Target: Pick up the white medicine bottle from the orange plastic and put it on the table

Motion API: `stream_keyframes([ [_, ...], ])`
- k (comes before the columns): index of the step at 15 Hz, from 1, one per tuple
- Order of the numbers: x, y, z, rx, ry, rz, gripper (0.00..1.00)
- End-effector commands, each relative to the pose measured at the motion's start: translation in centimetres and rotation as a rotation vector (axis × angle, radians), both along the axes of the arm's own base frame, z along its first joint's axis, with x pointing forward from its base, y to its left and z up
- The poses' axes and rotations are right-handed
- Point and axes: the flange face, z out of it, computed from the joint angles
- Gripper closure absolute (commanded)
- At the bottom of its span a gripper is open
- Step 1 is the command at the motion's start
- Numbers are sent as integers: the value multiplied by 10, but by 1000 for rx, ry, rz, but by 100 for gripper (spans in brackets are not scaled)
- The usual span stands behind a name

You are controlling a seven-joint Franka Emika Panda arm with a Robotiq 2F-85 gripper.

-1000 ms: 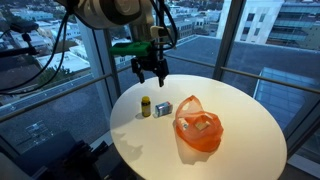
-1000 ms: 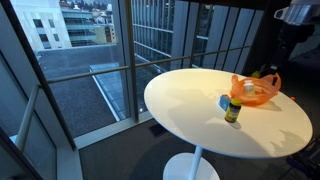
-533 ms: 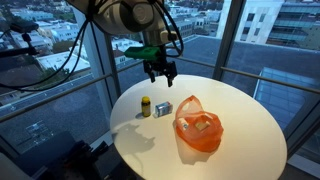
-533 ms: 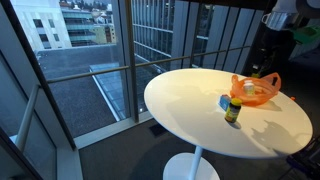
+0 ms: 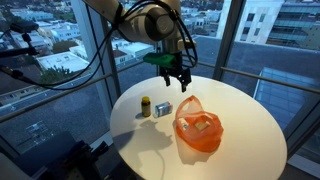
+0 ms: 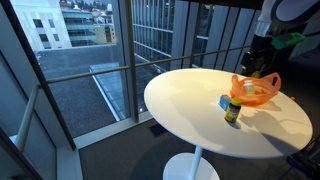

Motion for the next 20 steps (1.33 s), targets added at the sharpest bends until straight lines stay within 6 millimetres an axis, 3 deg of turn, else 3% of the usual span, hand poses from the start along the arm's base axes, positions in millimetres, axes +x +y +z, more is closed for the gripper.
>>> stream_keyframes([
  [1,25,-22,-11,23,3,-90,0],
  [5,38,-40,-22,49,15,-151,0],
  [14,35,-41,-23,52,14,-136,0],
  [20,36,-66,-42,67,13,-190,0],
])
